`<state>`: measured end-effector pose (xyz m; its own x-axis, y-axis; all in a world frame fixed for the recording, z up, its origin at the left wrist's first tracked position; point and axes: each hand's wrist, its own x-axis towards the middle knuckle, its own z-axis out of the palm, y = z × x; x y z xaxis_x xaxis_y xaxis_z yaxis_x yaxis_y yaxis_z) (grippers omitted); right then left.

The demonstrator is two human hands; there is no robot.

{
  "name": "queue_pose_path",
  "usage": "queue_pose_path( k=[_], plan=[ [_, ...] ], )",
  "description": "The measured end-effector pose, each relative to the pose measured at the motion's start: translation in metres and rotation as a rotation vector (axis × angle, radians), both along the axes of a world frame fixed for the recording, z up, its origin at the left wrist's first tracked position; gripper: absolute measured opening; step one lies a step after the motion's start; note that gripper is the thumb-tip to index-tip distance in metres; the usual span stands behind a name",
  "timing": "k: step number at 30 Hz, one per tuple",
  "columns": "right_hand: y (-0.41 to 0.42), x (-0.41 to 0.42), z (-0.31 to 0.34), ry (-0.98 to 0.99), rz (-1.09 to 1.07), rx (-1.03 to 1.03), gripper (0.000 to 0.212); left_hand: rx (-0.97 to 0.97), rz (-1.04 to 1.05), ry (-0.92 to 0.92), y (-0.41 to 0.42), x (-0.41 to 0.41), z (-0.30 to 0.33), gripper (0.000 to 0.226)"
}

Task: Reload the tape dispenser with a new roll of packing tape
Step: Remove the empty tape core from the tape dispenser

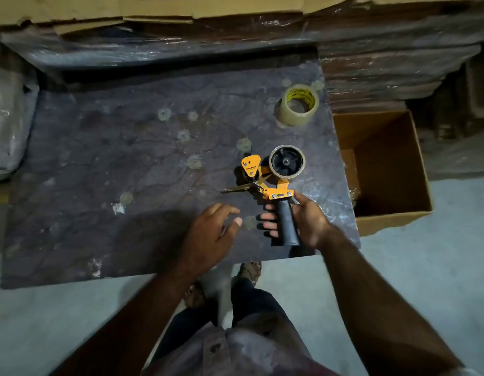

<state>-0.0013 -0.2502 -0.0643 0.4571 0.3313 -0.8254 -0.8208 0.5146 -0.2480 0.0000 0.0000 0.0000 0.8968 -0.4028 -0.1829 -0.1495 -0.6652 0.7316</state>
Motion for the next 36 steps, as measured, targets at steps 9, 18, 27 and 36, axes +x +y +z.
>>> queue_pose_path(
  k=[9, 18, 27, 36],
  plan=[
    [0.033, -0.003, 0.021, -0.073, -0.184, 0.124, 0.042, -0.011, 0.112, 0.018, 0.009, 0.001, 0.011, 0.030],
    [0.092, 0.008, 0.068, -0.206, -0.026, 0.052, 0.041, -0.108, 0.327, -0.309, 0.050, 0.014, 0.044, 0.027],
    [0.184, 0.014, 0.126, -0.369, 0.009, 0.100, 0.034, -0.068, 0.427, -0.418, 0.144, 0.039, 0.086, 0.066],
    [0.254, 0.006, 0.158, -0.454, 0.063, -0.117, 0.020, -0.113, 0.321, -0.365, 0.209, 0.059, 0.097, 0.061]
  ],
)
